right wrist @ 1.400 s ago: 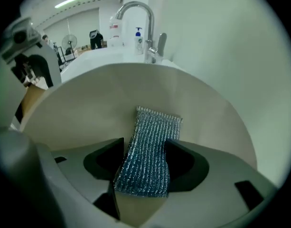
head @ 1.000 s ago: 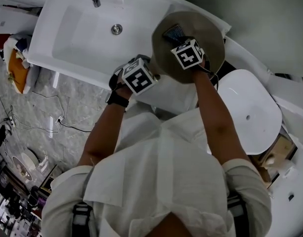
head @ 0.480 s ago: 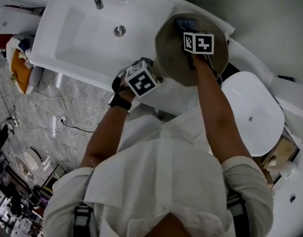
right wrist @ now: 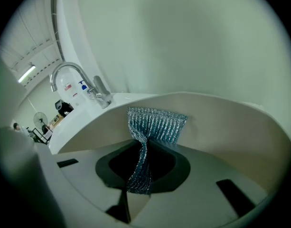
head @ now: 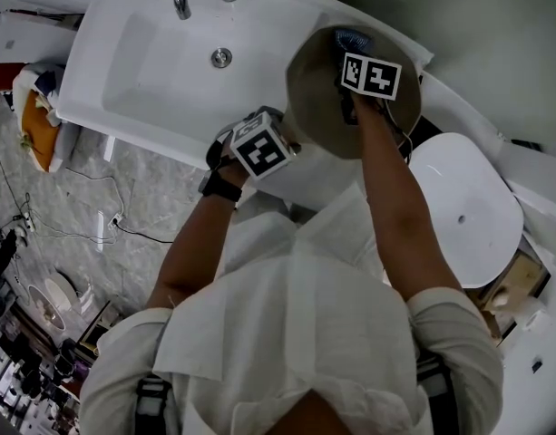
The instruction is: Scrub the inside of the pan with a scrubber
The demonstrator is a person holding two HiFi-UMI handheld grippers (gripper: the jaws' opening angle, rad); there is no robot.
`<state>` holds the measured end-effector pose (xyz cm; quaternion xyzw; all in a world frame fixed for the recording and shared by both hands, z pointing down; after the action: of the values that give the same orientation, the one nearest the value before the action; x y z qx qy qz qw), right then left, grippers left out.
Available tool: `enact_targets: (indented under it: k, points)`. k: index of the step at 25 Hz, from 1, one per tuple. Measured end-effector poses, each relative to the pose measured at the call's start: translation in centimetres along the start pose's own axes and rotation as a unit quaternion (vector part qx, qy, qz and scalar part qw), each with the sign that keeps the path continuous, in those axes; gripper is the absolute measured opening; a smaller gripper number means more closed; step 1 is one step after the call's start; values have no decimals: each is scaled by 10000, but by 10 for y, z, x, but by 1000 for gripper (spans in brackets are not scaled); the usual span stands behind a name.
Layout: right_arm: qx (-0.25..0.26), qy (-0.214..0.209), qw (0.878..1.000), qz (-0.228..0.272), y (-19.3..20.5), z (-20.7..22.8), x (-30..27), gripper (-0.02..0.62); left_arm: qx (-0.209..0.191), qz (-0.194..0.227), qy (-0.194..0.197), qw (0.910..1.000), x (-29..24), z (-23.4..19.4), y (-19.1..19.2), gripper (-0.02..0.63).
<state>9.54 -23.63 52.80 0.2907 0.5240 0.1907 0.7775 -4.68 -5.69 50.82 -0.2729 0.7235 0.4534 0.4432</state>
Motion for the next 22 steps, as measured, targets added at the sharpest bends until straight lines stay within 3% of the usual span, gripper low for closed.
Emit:
enact_targets:
  k: [6, 9, 15, 22]
  points:
    - [363, -965, 9945, -208, 9, -48, -8, 49, 16, 12, 23, 10000, 0, -1, -1, 278]
    - [463, -1589, 9848, -532, 20, -68, -3, 49, 31, 25, 23, 10000, 1, -1, -1, 278]
    - [821, -2739, 9487, -1351, 51, -95, 14, 49, 25, 3, 7, 10000, 0, -1, -1, 279]
    - [1010, -3454, 9053, -2256, 80, -102, 42, 49, 59, -4, -35, 10000, 1, 0, -2, 279]
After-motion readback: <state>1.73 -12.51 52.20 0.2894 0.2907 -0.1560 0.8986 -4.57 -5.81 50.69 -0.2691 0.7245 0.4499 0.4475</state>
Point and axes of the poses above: the fingertips, and each gripper's own axes: x backward along the fingers, z to its right, y out of its underside, the point moved 5 cm from there along x, backward along the fingers, and after that the axes turned 3 degrees about -y, right-handed, at the moved point
